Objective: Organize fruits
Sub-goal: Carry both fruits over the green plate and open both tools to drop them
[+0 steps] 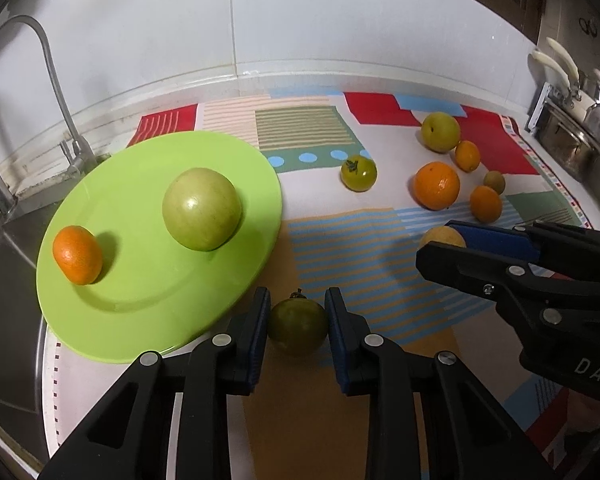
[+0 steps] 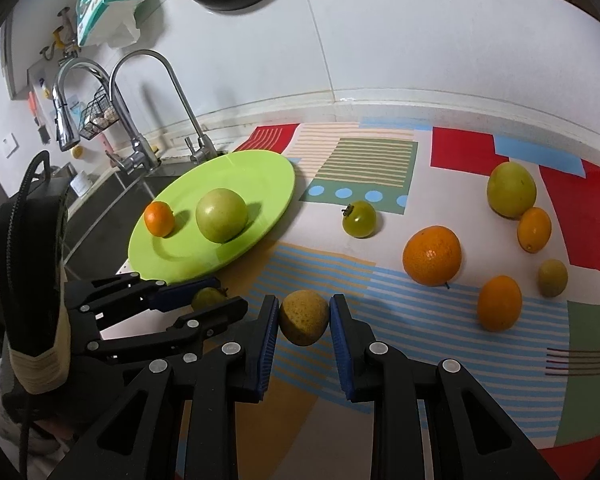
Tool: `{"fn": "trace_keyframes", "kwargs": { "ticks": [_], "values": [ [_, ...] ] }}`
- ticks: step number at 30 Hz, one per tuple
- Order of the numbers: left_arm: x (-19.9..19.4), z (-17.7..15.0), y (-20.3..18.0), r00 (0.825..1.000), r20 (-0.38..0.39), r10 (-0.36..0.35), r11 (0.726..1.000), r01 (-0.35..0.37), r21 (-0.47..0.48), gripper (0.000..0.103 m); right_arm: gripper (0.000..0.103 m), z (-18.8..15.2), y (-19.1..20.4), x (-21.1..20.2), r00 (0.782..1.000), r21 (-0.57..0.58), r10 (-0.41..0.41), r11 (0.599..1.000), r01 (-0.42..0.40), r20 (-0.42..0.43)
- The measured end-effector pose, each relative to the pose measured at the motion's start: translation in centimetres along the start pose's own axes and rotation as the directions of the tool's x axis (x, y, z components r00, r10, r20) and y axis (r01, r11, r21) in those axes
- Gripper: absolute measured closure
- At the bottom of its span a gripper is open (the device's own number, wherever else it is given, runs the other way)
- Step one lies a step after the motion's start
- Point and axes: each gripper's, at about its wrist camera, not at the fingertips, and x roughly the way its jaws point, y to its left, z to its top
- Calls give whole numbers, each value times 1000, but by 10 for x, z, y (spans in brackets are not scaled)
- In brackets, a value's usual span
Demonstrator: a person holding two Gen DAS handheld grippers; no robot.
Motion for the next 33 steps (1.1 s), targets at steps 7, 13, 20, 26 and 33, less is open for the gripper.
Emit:
{"fn": "trace_keyframes", "kwargs": {
  "ticks": [7, 13, 20, 26, 33],
  "values": [
    [-28, 2, 7, 998, 58, 8, 1000, -6, -23, 75, 76, 3, 11, -11, 1000, -15, -9, 1000, 9, 23],
    [-53, 2, 23, 993, 112, 29, 999, -26, -27, 75, 76, 11, 33, -21, 998, -45, -11, 999, 14, 68],
    [-69, 4, 54, 988, 146, 41, 999, -39, -17, 75, 76, 23, 67, -20, 993, -81, -2, 997, 11, 119],
    [-70, 15, 86, 985, 169, 41, 999, -42, 1, 75, 76, 41, 91, -6, 989, -85, 7, 996, 6, 151],
    [-56, 33, 116, 983, 178, 44, 999, -46, 13, 75, 76, 67, 103, 22, 987, -70, 6, 998, 5, 159]
  ]
}}
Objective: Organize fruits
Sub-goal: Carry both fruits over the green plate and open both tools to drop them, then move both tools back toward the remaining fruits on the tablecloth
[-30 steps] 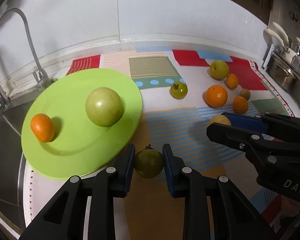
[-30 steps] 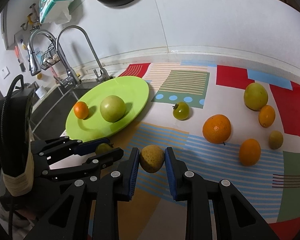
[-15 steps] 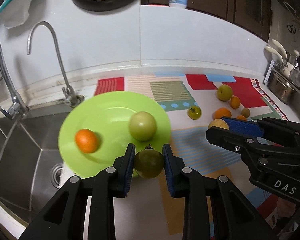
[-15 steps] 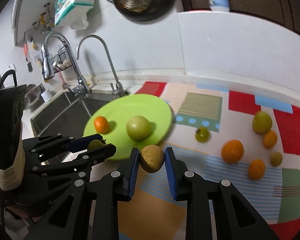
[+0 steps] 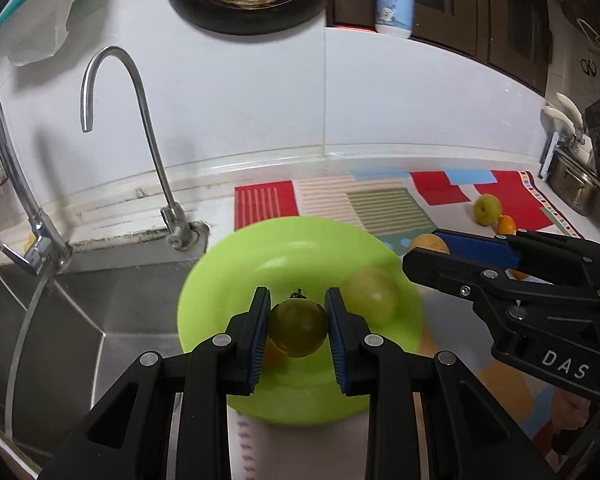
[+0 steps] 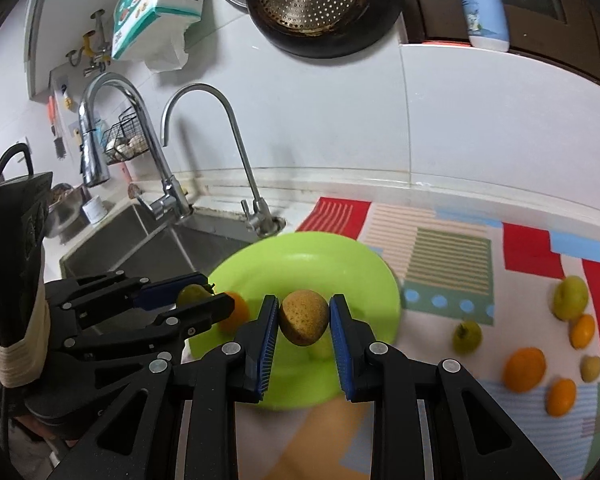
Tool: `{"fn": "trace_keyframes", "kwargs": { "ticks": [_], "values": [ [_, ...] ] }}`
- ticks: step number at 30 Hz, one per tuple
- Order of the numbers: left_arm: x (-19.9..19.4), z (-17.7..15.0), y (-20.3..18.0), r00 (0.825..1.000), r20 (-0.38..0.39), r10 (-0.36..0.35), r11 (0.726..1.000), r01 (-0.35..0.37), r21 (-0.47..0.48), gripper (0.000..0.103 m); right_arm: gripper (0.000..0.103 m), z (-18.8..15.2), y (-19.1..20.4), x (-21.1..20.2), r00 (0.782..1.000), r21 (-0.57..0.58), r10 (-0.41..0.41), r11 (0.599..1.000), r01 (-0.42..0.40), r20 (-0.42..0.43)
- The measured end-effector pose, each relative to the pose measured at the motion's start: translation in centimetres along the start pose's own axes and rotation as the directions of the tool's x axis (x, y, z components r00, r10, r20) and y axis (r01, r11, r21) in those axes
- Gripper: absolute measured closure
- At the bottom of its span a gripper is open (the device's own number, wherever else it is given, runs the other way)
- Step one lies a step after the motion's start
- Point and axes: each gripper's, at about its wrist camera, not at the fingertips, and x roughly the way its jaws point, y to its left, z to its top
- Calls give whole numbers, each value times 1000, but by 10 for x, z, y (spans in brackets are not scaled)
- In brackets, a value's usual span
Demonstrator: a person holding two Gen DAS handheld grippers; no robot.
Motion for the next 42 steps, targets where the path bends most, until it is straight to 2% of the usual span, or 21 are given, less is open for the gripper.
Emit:
{"fn": "trace_keyframes", "kwargs": {
  "ticks": [10, 17, 19, 21, 24, 28, 30, 34, 39, 42],
  "values": [
    [44, 8, 30, 999, -45, -16, 999, 15, -28, 75, 76, 16, -3, 60, 999, 10, -6, 1000, 7, -51],
    [64, 7, 36, 997, -79, -19, 999, 17, -35, 74, 76, 15, -11, 84, 996, 10, -13, 1000, 14, -92],
    [65, 8, 35, 997, -82, -13, 999, 10, -30, 70, 75, 14, -14, 87, 995, 14, -17, 1000, 19, -98],
    [64, 9, 35, 997, -79, -4, 1000, 2, -27, 66, 64, 14, -15, 88, 995, 22, -21, 1000, 23, -100],
    [57, 9, 34, 998, -69, 12, 1000, -14, -27, 66, 62, 13, -17, 79, 996, 27, -54, 998, 56, -74],
    [40, 9, 32, 999, -43, 28, 999, -30, -35, 52, 61, 12, -17, 62, 995, 30, -79, 996, 81, -55],
    [29, 9, 28, 999, -24, 37, 998, -38, -42, 48, 52, 10, -16, 51, 995, 34, -93, 995, 95, -43],
    [10, 8, 21, 999, 4, 43, 998, -42, -52, 37, 49, 8, -13, 27, 993, 43, -114, 992, 115, -9],
    [-12, 7, 10, 997, 37, 74, 995, -71, -74, 29, 33, 3, -13, -6, 986, 59, -164, 985, 161, 34],
    [-25, 6, 1, 993, 63, 97, 993, -92, -74, 21, 29, -1, -16, -26, 976, 71, -211, 976, 206, 59]
  ]
}}
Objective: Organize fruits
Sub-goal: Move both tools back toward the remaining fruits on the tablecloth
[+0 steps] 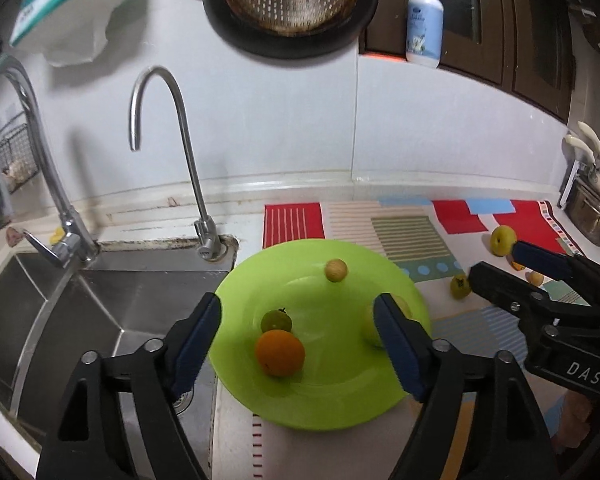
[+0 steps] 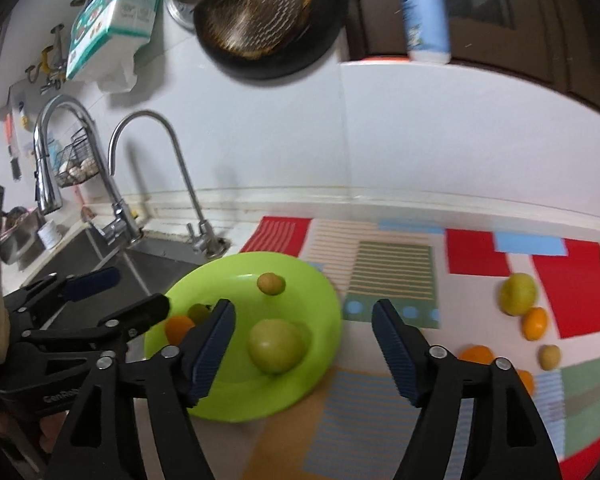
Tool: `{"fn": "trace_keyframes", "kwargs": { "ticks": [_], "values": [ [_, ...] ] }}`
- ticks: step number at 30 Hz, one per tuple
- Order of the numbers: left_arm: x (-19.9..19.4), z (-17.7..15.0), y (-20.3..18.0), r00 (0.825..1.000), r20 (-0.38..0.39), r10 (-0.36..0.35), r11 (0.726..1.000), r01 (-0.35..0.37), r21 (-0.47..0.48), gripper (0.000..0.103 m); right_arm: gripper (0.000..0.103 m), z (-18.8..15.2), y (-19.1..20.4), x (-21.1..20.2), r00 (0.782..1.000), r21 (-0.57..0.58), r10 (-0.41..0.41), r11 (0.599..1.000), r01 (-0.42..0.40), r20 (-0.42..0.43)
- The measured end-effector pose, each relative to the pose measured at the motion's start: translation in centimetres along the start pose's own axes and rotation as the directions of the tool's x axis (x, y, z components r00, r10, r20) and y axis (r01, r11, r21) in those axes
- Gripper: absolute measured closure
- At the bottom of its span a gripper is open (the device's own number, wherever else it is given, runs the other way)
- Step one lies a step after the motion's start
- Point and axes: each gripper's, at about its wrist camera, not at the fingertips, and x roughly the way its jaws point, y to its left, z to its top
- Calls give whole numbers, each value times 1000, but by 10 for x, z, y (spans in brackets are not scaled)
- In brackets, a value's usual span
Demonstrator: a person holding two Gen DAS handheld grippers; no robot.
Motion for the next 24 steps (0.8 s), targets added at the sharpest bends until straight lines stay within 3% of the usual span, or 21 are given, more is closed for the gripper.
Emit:
{"fn": "trace_keyframes", "kwargs": {
  "ticks": [9, 24],
  "values": [
    [-36, -3, -40, 997, 75, -13, 999, 9, 44, 3, 25, -12, -27, -53, 994, 40, -92, 995, 90, 63],
    [-71, -3, -115, 989, 144, -20, 998, 12, 55, 0, 25, -24, -89, -124, 969, 75, -206, 978, 197, 138]
  ]
}}
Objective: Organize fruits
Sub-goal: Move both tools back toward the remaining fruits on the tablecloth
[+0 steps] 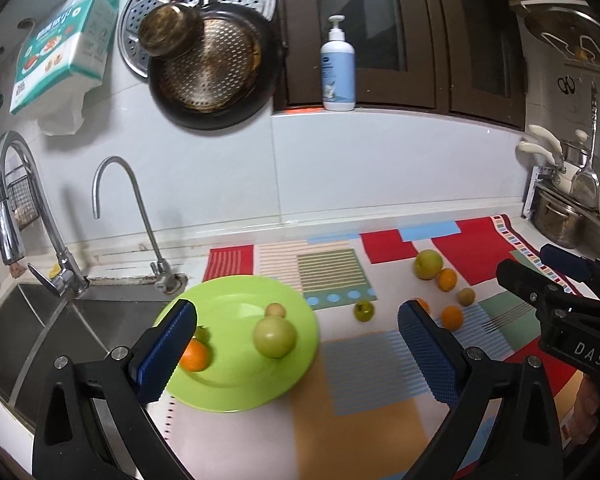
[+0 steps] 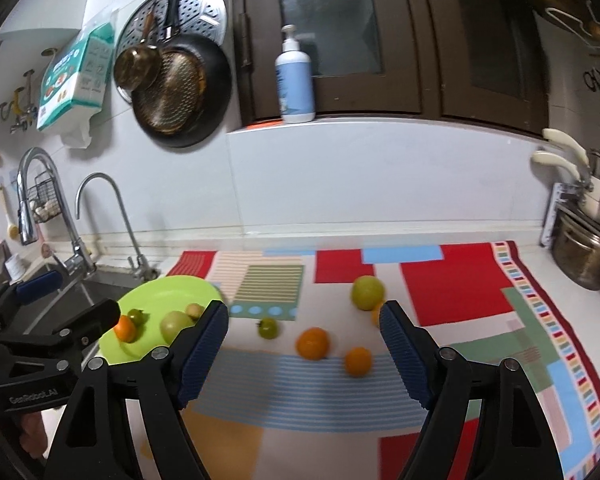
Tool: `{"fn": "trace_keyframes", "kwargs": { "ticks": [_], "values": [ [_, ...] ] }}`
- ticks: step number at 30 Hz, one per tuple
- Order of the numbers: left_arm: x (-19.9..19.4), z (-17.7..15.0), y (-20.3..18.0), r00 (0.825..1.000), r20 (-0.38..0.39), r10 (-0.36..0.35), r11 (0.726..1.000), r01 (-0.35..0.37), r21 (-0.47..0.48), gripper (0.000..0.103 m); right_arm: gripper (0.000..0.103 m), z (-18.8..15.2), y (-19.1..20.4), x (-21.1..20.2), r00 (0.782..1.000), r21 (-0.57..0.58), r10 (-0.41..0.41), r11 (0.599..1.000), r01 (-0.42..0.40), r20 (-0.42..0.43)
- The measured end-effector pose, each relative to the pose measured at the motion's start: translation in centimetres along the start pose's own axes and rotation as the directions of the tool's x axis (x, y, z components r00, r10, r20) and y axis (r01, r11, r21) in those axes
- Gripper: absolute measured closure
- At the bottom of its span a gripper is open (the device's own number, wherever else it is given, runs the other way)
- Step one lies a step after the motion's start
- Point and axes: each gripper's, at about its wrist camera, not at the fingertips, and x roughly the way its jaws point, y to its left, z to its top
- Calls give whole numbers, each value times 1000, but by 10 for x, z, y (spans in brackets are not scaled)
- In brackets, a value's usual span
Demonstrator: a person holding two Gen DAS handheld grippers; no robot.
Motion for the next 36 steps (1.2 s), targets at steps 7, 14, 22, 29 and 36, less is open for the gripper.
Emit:
{"fn": "trace_keyframes", "kwargs": {
  "ticks": [7, 14, 22, 29, 36],
  "values": [
    [1, 1, -34, 1000, 3, -12, 1000, 12, 1, 0, 25, 0, -37, -9, 1000, 1, -12, 1000, 12, -4],
    [13, 2, -62, 1000, -11, -24, 1000, 24, 11, 1, 25, 0, -64, -6, 1000, -7, -15, 1000, 15, -16],
    [41, 2, -83, 998, -38, -48, 998, 50, 38, 4, 25, -4, -88, 19, 998, -19, -6, 1000, 5, -69],
    [80, -1, -93, 992, -101, -76, 996, 81, 47, 10, 30, -10, -101, 52, 992, -17, 9, 1000, -11, -125],
    [123, -14, -101, 976, -189, -108, 991, 121, 57, 18, 40, -22, -110, 91, 978, -6, 29, 1000, -31, -207]
  ]
}}
